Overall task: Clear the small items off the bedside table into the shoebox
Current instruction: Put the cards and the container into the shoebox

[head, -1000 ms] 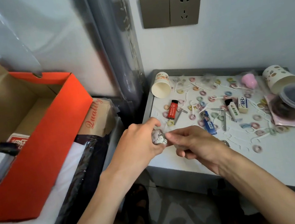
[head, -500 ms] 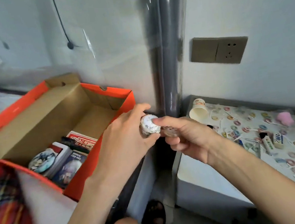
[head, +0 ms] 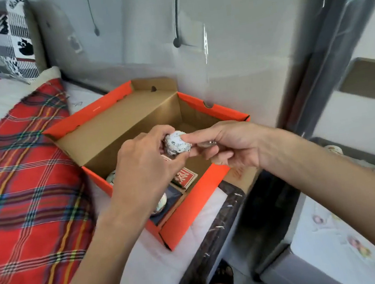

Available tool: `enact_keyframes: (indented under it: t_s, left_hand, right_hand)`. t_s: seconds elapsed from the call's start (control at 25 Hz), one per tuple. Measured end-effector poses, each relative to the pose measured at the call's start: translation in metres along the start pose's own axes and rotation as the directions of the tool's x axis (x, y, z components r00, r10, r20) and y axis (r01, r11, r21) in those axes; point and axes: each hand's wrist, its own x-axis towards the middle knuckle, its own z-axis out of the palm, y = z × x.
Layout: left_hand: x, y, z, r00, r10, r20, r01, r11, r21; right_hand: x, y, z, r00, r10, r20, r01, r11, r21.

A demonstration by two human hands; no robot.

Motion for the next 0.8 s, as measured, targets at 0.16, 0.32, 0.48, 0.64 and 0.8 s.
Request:
enact_keyframes:
  t_s: [0.16,0.32,0.48,0.64,0.8]
  left_hand:
    - [0.004,-0.040,-0.006,1.000,-0.019,0.020,0.018,0.997,0.069]
    - [0.009,-0.081,-0.010,0.984,-0.160,0.083,0.172,0.970,-0.173]
    - [0.019,-0.113,0.005,0.956,-0.292,-0.033,0.291,0.956,-0.034]
    - [0.017,-0.121,0.022,0.952,-0.304,-0.044,0.305,0.921,0.241]
    - [0.016,-0.125,0.023,0.954,-0.294,-0.057,0.298,0.917,0.266]
  right_hand:
    - [0.045,-0.011,0.014,0.995,0.067,0.077,-0.054,0.987,-0.151]
    - [0.078,-0.013,0.007,0.990,0.095,0.105,-0.037,0.887,-0.460]
    - [0.098,0.005,0.021,0.951,0.270,0.154,-0.025,0.561,-0.827]
    - [0.114,0.036,0.050,0.874,0.450,0.184,-0.032,0.431,-0.902]
    - [0.115,0.045,0.058,0.853,0.502,0.146,-0.044,0.346,-0.937]
